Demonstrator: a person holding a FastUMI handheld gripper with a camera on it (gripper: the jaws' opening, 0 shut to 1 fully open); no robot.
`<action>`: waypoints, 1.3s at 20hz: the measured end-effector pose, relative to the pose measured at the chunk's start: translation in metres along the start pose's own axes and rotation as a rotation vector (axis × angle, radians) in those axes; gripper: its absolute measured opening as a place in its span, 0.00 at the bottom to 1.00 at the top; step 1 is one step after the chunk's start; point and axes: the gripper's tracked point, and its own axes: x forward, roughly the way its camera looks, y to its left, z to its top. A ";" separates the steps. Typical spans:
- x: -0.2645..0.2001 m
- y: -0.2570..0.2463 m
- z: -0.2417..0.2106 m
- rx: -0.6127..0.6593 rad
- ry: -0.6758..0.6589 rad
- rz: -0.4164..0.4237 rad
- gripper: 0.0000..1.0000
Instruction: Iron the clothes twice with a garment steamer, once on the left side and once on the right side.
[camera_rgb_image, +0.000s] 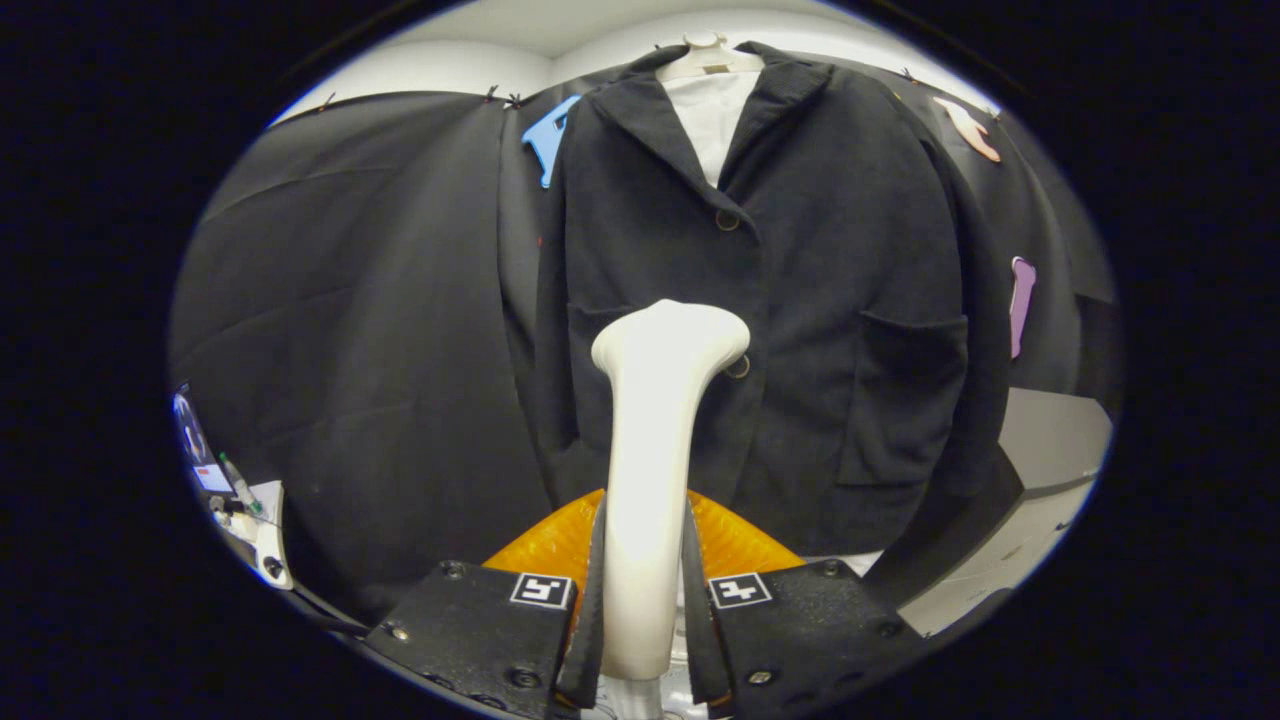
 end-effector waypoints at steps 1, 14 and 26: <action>0.001 -0.001 -0.005 0.007 0.017 0.004 0.37; 0.010 -0.010 -0.072 0.043 0.190 -0.028 0.37; 0.015 -0.008 -0.124 0.027 0.309 -0.034 0.37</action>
